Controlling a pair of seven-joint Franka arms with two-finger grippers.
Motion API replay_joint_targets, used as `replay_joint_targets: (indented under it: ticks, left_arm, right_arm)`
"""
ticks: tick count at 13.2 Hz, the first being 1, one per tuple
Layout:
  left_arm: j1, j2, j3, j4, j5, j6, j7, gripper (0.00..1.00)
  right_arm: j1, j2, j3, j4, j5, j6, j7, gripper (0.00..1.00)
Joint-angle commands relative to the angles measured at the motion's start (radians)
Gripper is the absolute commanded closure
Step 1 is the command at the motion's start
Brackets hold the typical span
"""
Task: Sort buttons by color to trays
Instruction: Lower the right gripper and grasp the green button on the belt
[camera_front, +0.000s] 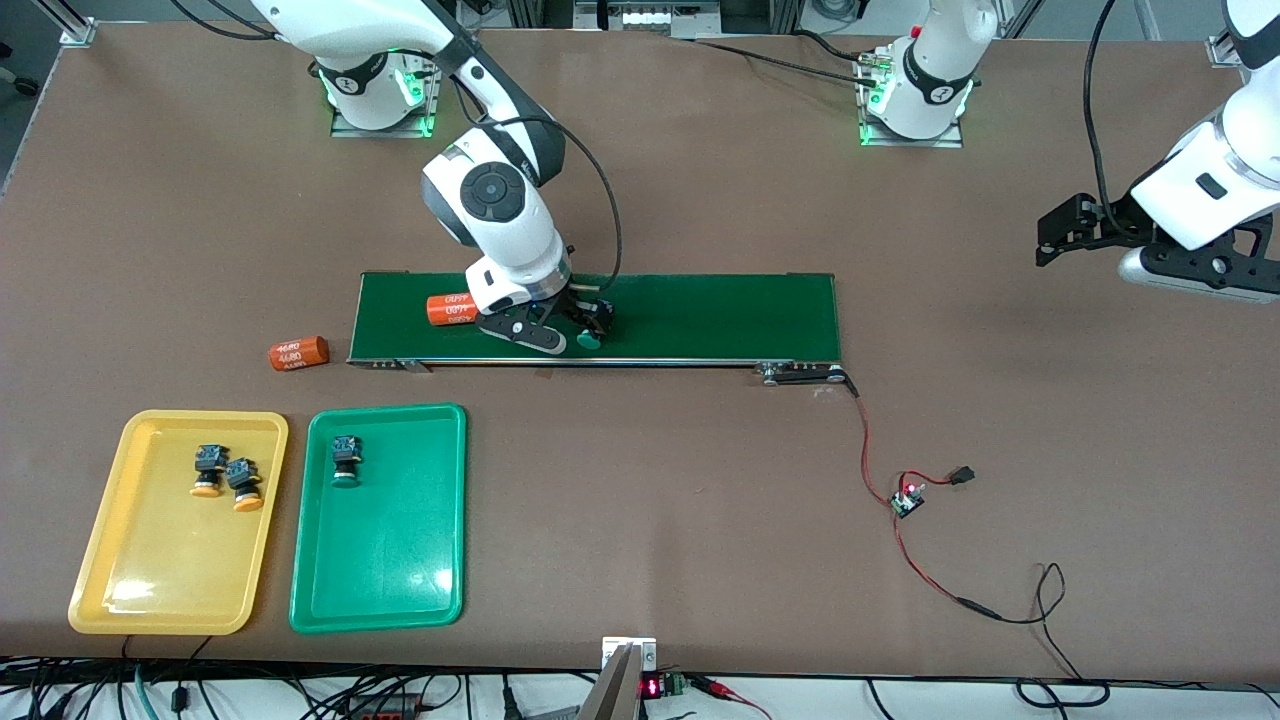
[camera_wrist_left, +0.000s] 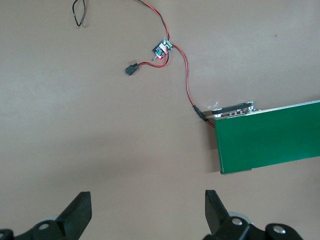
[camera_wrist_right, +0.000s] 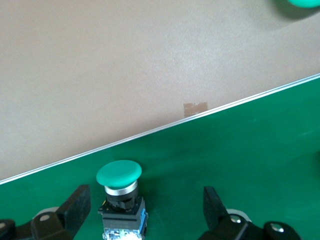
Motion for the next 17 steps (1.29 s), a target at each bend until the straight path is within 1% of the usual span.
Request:
replay_joint_targets:
  ticks: [1, 5, 6, 7, 10, 11, 12, 14, 17]
  left_arm:
    - [0.0, 0.002, -0.003, 0.019, 0.001, -0.023, -0.007, 0.0]
    - [0.002, 0.002, -0.003, 0.019, 0.001, -0.023, -0.007, 0.0]
    - [0.002, 0.002, -0.003, 0.019, 0.001, -0.023, -0.007, 0.0]
    - [0.0, 0.002, -0.003, 0.019, 0.001, -0.023, -0.007, 0.0]
    - [0.002, 0.002, -0.003, 0.019, 0.001, -0.023, -0.007, 0.0]
    - [0.0, 0.002, -0.003, 0.019, 0.001, -0.023, -0.007, 0.0]
    - [0.0, 0.002, -0.003, 0.019, 0.001, -0.023, -0.007, 0.0]
    - [0.002, 0.002, -0.003, 0.019, 0.0, -0.023, -0.007, 0.0]
    - [0.002, 0.002, -0.003, 0.019, 0.0, -0.023, -0.007, 0.0]
  right_arm:
    - [0.025, 0.017, -0.015, 0.023, -0.02, -0.001, 0.018, 0.0]
    - [0.028, 0.047, -0.013, 0.023, -0.023, 0.006, 0.016, 0.0]
    - [0.028, 0.055, -0.015, 0.021, -0.038, 0.014, 0.015, 0.02]
    - [0.028, 0.058, -0.013, 0.021, -0.052, 0.014, 0.013, 0.14]
    - [0.023, 0.058, -0.015, 0.023, -0.056, 0.014, 0.006, 0.7]
    - [0.019, 0.057, -0.015, 0.023, -0.055, 0.014, 0.006, 0.85]
    - [0.014, 0.052, -0.015, 0.032, -0.052, 0.011, -0.005, 0.95]
    - [0.009, 0.046, -0.018, 0.072, -0.047, -0.032, -0.007, 0.97]
    - [-0.004, 0.05, -0.02, 0.231, -0.055, -0.194, -0.052, 0.97]
